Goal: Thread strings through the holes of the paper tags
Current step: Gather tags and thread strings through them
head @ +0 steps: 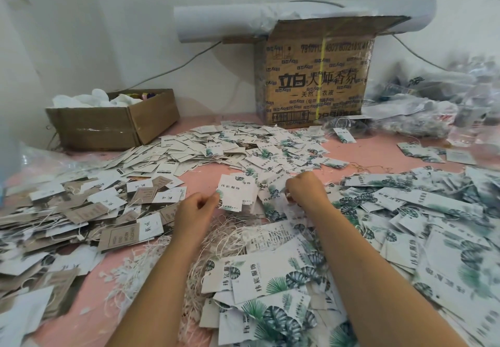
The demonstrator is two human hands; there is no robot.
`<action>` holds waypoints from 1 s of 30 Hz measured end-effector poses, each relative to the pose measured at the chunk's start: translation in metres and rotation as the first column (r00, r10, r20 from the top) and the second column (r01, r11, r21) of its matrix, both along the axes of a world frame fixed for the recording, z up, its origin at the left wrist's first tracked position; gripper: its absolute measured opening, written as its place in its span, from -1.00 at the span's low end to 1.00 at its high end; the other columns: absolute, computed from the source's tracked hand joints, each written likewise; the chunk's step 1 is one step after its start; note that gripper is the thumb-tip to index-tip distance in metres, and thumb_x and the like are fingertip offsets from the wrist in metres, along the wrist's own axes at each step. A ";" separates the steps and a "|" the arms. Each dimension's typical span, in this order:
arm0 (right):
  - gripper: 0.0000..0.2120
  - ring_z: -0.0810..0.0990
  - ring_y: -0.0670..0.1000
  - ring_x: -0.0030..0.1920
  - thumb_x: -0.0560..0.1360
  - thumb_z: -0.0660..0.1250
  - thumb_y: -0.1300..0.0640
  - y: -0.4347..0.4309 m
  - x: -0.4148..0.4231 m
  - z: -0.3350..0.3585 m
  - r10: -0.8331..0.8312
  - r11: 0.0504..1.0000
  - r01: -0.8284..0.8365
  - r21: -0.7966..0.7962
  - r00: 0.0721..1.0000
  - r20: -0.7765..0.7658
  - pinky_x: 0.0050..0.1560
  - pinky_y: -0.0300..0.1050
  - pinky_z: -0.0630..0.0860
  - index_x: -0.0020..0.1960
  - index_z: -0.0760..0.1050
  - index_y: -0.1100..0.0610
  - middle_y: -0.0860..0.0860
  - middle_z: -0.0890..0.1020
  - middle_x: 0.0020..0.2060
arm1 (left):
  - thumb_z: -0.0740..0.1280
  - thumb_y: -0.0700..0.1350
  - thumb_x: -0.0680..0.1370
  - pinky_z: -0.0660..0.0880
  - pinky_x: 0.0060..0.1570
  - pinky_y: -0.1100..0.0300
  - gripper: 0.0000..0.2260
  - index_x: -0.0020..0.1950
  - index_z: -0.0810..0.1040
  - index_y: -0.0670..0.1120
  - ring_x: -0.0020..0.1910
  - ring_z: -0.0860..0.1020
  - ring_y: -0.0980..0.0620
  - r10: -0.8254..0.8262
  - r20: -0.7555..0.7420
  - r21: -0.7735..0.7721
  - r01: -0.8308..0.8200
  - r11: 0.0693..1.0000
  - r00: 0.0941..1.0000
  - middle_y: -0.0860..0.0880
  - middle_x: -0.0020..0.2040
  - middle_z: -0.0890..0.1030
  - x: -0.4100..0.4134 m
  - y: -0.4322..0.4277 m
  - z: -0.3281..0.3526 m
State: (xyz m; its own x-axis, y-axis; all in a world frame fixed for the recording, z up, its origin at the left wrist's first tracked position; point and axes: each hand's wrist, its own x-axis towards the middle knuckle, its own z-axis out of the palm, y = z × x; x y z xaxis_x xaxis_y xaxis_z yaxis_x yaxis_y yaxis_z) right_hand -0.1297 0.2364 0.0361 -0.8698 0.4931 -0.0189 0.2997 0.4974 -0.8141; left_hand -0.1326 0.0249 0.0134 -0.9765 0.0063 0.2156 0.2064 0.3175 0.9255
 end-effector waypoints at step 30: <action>-0.73 0.31 -0.11 -0.52 0.52 0.31 0.14 -0.023 0.015 0.032 0.450 0.754 -0.544 -0.367 0.836 -0.315 -0.48 -0.30 0.28 -0.33 0.51 0.17 -0.05 0.51 -0.50 | 0.25 0.08 0.52 0.18 -0.58 0.34 -0.75 -0.22 0.44 -0.07 -0.58 0.18 0.19 -0.109 -0.155 0.348 0.158 0.924 0.982 0.10 -0.56 0.31 0.011 0.014 0.023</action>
State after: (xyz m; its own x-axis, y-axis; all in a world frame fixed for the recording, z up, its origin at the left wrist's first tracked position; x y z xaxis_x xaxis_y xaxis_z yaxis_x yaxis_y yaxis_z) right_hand -0.1143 0.2131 0.0678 -0.9967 -0.0280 0.0763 -0.0791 0.1207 -0.9895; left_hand -0.1220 0.0387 0.0361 -0.9349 0.0334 0.3534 0.3507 -0.0676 0.9341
